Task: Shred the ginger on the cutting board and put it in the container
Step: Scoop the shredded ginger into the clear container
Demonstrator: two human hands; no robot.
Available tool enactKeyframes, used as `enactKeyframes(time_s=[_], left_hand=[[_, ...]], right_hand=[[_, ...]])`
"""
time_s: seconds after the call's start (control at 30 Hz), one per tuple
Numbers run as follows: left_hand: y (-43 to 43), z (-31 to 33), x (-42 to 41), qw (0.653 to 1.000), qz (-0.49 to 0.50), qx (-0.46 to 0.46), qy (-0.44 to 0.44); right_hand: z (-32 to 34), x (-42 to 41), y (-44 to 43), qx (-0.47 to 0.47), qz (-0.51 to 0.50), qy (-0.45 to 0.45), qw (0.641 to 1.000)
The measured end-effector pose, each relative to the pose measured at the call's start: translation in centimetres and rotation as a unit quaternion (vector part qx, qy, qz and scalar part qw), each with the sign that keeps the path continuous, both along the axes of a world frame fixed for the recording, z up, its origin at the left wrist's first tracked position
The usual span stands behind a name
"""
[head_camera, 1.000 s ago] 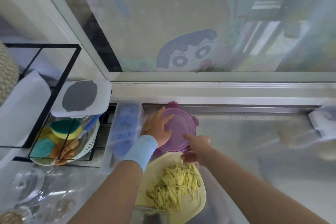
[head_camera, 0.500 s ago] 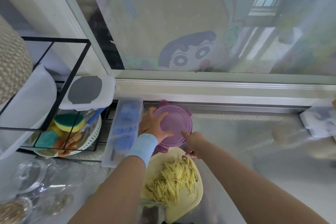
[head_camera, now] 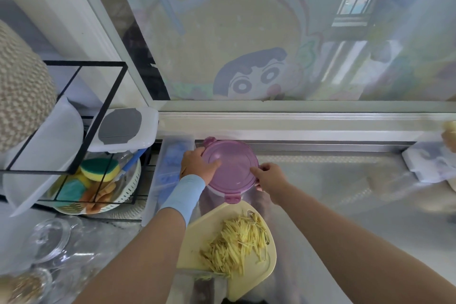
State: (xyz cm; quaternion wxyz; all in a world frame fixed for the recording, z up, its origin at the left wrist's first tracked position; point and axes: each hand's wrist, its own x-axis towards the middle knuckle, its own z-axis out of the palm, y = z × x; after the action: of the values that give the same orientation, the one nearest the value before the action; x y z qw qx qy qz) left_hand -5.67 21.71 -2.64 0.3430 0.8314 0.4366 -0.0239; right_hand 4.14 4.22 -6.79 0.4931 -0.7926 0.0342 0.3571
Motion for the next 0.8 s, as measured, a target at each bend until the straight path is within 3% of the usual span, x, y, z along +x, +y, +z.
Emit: enactKeyframes(time_s=[0.13,0.3,0.47,0.63,0.7,0.8], left_hand=[[0.4,0.2,0.5,0.999,-0.006,-0.032,-0.033],[0.2,-1.2,1.0,0.993,-0.048,-0.052,0.092],[0.6,-2.3,0.3,0.995,-0.025,-0.082,0.046],[0.3,-1.3,0.5,0.991,-0.028,-0.129,0.007],[-0.4,-0.7,0.3,0.993,-0.036,-0.104,0.031],[-1.0,0.2,0.0,0.995,-0.067,0.057,0.040]], right_hand=[[0.0,0.5,-0.7,-0.006,-0.042,-0.028,0.999],[-0.7,1.1,-0.5,-0.037,-0.015,-0.070,0.997],[-0.5,1.2,-0.4,-0.054,0.028,-0.117,0.991],[0.1,0.8,0.4,-0.039,0.057,-0.097,0.993],[0.4,0.7,0.8,-0.060,0.067,-0.104,0.991],[0.5,0.9,0.9,-0.120,0.068,-0.122,0.983]])
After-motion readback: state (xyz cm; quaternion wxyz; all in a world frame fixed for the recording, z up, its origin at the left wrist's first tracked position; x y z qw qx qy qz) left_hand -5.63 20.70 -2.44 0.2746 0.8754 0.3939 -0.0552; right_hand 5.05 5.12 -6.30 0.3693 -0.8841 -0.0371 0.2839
